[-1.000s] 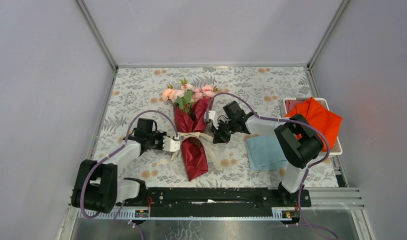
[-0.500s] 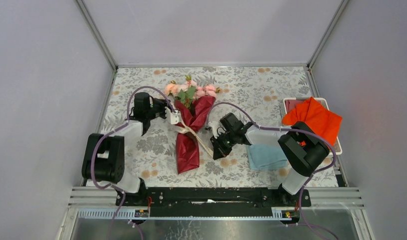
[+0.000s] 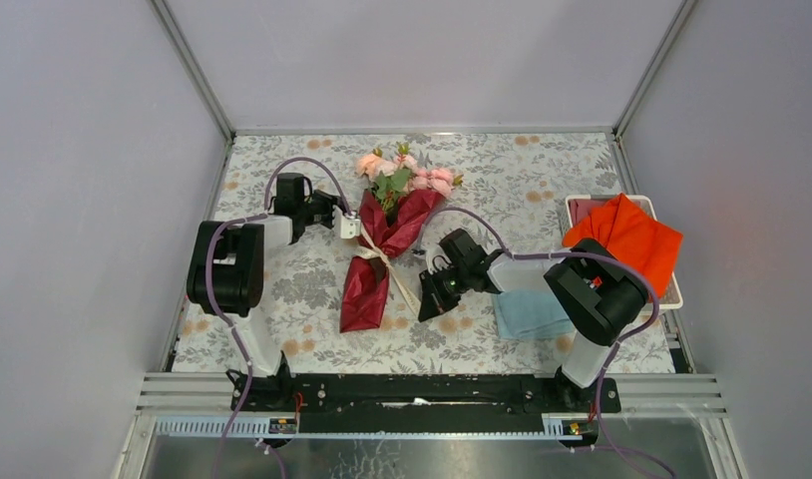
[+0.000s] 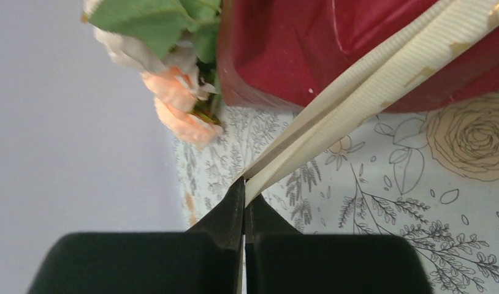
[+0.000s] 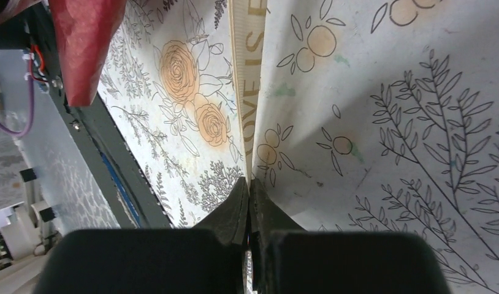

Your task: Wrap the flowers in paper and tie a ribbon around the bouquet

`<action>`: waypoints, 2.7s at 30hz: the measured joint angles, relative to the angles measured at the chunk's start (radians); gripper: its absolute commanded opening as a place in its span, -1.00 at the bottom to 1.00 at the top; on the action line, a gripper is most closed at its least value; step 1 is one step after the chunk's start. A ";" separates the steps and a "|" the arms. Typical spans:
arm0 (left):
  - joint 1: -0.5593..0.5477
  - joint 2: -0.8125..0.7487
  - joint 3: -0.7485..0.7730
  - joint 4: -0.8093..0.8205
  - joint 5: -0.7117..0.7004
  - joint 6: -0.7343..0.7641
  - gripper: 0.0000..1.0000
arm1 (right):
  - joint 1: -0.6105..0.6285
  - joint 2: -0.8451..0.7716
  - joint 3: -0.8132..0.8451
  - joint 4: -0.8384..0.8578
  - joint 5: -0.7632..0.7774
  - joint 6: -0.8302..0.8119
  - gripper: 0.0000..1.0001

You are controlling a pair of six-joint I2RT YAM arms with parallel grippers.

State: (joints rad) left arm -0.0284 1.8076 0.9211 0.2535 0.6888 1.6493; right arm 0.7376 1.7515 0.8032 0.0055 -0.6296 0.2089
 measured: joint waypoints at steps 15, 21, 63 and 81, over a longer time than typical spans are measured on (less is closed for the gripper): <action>0.017 0.053 0.027 -0.066 0.001 0.048 -1.00 | -0.006 0.001 -0.002 -0.001 -0.008 0.032 -0.88; 0.003 -0.151 -0.174 -0.066 -0.047 0.041 -1.00 | -0.005 -0.017 0.078 -0.165 0.074 -0.058 -0.87; -0.004 -0.757 -0.656 -0.374 -0.273 -0.130 -1.00 | -0.294 0.095 0.490 -0.232 0.404 -0.333 -1.00; 0.022 -0.760 -0.684 -0.261 -0.242 -0.034 -0.10 | -0.307 0.095 0.387 -0.204 0.334 -0.324 -1.00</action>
State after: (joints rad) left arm -0.0063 1.0477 0.2367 -0.0074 0.4465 1.6157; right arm 0.4309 1.8469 1.1900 -0.1982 -0.2958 -0.1150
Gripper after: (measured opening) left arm 0.380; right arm 0.022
